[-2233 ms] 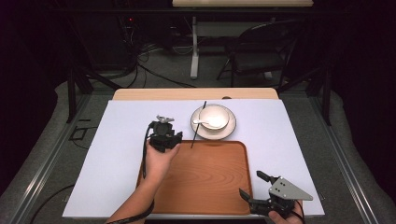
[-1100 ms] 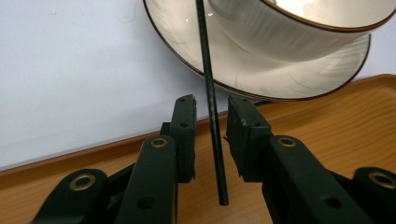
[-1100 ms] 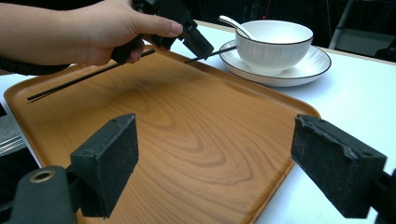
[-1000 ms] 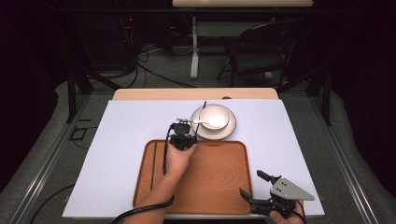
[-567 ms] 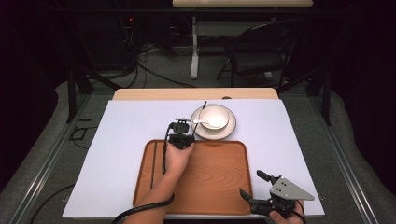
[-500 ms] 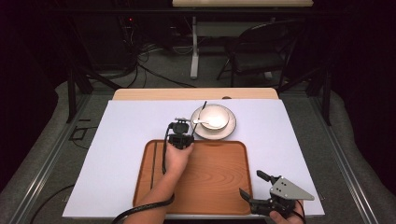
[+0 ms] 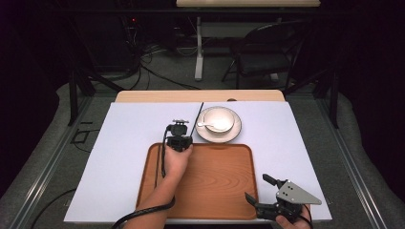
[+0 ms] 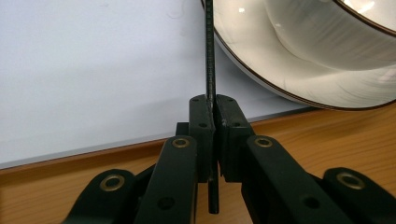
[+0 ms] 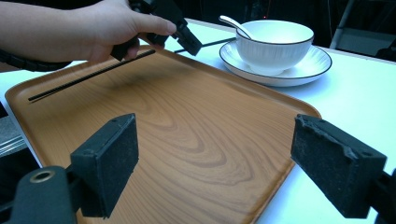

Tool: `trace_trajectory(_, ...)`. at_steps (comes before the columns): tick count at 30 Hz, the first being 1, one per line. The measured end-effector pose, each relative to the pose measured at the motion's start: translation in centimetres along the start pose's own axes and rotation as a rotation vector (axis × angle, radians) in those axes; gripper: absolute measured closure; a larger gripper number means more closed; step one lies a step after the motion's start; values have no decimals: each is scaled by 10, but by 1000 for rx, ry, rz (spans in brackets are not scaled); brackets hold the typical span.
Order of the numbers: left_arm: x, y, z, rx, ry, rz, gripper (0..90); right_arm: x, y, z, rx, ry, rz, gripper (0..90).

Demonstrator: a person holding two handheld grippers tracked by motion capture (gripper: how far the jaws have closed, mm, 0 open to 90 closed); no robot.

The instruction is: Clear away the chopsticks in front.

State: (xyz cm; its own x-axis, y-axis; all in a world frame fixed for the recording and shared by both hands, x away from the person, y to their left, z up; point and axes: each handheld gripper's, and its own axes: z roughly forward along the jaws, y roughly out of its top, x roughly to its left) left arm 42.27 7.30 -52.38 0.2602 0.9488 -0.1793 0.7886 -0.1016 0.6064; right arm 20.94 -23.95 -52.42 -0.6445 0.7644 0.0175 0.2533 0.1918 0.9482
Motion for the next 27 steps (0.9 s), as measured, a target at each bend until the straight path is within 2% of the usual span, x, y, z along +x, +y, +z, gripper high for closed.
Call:
trace_trajectory(4, 7, 0, -9, -17, -4, -1, 858, 0, 0, 0, 1, -1, -1, 149)
trace_trajectory(14, 34, -5, -47, -70, -21, -11, 858, 1, 0, 0, 5, -2, 2, 149)
trace_trajectory(22, 57, -25, -82, -106, -37, -10, 858, 0, -1, 1, 7, -7, 2, 149)
trace_trajectory(27, 68, -41, -106, -127, -35, 15, 858, 0, -1, 1, 9, -7, 7, 149)
